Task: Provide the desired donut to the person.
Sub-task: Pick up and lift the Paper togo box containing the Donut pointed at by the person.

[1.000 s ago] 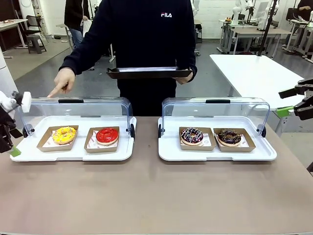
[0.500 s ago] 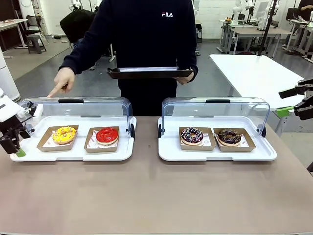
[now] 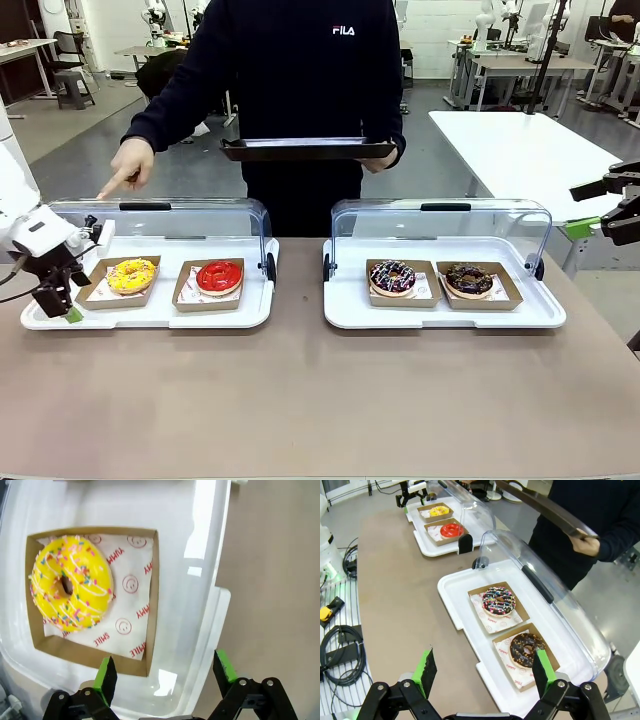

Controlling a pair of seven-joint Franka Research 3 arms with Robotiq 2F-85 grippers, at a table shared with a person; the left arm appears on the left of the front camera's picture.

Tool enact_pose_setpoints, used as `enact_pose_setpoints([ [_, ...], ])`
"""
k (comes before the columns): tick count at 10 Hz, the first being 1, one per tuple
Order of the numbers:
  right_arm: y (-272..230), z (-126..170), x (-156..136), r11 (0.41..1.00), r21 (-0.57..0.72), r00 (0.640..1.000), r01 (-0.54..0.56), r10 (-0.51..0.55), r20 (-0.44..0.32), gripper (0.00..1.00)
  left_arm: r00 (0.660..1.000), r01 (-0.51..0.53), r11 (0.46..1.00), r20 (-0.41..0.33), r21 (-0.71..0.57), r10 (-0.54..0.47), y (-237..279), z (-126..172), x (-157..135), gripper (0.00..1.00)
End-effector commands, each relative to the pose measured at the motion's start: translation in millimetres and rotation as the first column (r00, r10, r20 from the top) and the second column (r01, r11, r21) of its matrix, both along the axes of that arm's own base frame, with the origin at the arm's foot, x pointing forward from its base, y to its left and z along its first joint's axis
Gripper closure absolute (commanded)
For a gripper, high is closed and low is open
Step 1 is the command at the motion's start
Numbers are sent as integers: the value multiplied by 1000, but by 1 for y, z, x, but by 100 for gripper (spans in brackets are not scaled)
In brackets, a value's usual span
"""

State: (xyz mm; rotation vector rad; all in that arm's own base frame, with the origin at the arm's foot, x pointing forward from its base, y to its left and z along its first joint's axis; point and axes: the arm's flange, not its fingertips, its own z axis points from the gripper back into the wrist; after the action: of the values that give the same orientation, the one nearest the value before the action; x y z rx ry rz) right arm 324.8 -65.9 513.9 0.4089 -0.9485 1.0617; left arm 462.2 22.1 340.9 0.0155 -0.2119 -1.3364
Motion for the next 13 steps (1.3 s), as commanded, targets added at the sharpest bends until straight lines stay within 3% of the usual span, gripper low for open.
enact_pose_setpoints([
  [1,0,-1,3,1000,22,1000,-13,13,18,0,999,29,999,17,-15,-28,4,-5,9,0],
  [5,0,-1,3,1000,22,1000,-13,13,18,0,1000,16,1000,27,-1,-16,6,-8,15,0],
  [6,0,-1,3,1000,22,1000,-13,13,18,0,1000,18,1000,23,-4,-18,6,-8,15,52],
  [7,0,-1,3,1000,22,1000,-13,13,18,0,1000,18,1000,24,5,-19,7,-7,14,58],
  [8,0,-1,3,1000,22,1000,-13,13,18,0,1000,18,1000,21,-1,-18,7,-5,14,100],
  [10,0,-1,3,1000,22,1000,-13,13,18,0,1000,17,1000,12,-7,-17,7,-6,15,100],
  [11,0,-1,3,1000,22,1000,-13,13,18,0,1000,19,1000,4,2,-19,7,-7,15,83],
  [13,0,-1,3,1000,22,1000,-13,13,18,0,1000,15,1000,-17,7,-15,8,-11,16,100],
])
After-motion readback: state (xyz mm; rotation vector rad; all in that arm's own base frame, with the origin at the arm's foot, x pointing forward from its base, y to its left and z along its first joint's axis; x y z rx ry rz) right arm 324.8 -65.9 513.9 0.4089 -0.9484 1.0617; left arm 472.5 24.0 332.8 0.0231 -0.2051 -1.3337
